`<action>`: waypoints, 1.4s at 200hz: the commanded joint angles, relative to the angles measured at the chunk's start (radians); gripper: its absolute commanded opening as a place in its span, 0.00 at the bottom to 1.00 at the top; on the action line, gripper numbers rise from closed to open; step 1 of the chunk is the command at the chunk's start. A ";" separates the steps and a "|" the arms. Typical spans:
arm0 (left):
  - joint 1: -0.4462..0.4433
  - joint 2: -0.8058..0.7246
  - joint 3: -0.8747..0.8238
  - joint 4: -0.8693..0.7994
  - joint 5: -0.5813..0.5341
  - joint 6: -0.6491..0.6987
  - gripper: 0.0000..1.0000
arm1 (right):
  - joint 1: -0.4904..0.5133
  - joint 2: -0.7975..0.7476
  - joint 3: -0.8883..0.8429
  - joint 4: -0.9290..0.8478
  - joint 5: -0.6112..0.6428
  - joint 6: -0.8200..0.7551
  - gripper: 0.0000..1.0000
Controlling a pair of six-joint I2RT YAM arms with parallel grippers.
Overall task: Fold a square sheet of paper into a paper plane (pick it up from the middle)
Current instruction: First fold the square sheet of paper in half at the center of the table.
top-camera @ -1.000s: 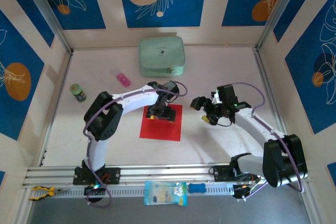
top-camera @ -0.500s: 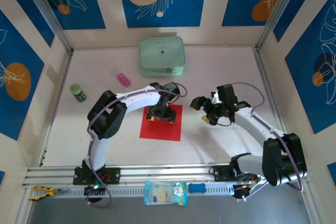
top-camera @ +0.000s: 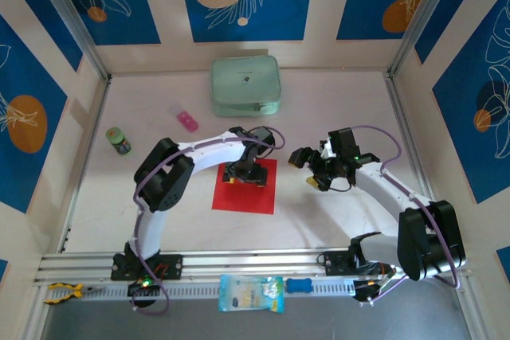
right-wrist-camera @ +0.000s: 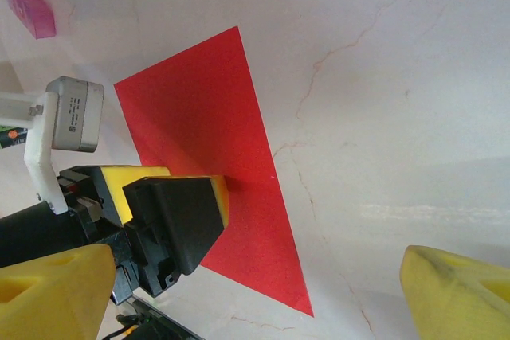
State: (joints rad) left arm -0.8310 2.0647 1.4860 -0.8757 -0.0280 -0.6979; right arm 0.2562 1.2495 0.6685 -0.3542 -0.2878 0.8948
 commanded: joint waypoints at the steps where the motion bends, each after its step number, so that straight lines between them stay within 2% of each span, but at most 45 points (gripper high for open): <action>1: -0.022 0.086 -0.029 -0.028 -0.006 -0.012 0.89 | 0.006 0.004 0.028 -0.031 0.008 -0.007 0.93; 280: -0.029 0.066 -0.066 0.047 0.045 -0.005 0.85 | 0.014 -0.018 0.025 -0.051 0.027 0.007 0.93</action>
State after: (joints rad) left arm -0.8402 2.0628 1.4792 -0.8604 -0.0360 -0.7013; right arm 0.2630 1.2472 0.6716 -0.3828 -0.2619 0.8955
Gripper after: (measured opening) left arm 0.851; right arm 0.928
